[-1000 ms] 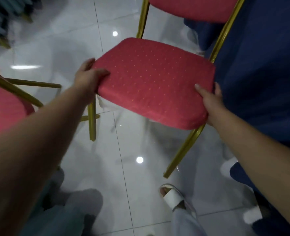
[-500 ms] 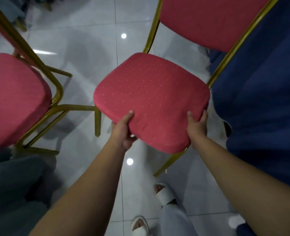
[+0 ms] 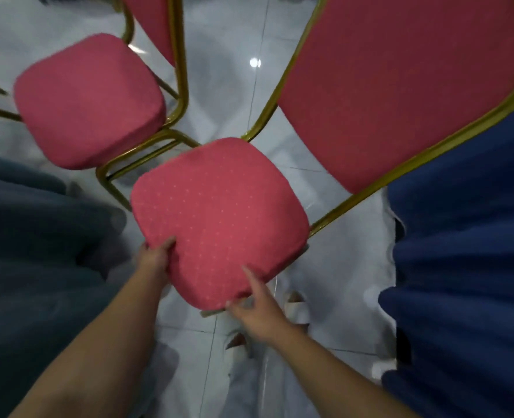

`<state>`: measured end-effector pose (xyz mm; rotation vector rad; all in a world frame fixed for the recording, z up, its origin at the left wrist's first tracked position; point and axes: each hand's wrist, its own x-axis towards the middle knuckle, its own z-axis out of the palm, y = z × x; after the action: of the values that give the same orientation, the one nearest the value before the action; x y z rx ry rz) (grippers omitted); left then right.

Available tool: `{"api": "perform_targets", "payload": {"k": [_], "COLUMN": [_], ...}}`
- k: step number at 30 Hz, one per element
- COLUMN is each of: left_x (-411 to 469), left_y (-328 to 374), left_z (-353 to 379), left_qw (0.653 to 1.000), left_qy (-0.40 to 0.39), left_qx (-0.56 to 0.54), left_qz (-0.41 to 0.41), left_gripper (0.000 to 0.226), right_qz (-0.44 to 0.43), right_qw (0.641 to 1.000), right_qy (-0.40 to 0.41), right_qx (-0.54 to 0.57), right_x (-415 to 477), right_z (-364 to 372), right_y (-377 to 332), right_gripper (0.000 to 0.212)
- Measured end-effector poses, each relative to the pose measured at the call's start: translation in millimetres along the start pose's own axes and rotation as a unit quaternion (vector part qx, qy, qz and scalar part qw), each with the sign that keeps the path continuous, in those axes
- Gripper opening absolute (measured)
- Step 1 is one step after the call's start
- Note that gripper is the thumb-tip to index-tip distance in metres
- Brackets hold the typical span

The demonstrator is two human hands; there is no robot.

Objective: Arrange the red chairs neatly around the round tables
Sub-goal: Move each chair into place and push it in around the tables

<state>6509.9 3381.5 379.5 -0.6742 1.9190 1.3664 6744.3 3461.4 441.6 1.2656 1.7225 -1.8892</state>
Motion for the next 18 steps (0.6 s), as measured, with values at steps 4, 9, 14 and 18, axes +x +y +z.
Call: {"api": "perform_targets", "payload": {"k": [4, 9, 14, 18], "left_x": [-53, -136, -226, -278], "left_y": [10, 12, 21, 29], "left_z": [-93, -172, -187, -166], "left_qw": [0.997, 0.997, 0.998, 0.998], "left_qy": [0.067, -0.018, -0.029, -0.059], "left_qx": [0.009, 0.049, 0.040, -0.005], "left_qz": [0.045, 0.063, 0.030, 0.010], "left_gripper": [0.095, 0.065, 0.059, 0.035], "right_qz": [-0.050, -0.127, -0.210, -0.228], "right_qw": [0.994, 0.985, 0.969, 0.967], "right_qy": [-0.014, 0.023, 0.082, 0.076], "right_qx": [-0.100, -0.113, -0.101, -0.086], "right_x": [-64, -127, -176, -188], "right_z": [36, 34, 4, -29], "right_y": [-56, -144, -204, -224], "right_gripper": [0.081, 0.072, 0.047, 0.043]}}
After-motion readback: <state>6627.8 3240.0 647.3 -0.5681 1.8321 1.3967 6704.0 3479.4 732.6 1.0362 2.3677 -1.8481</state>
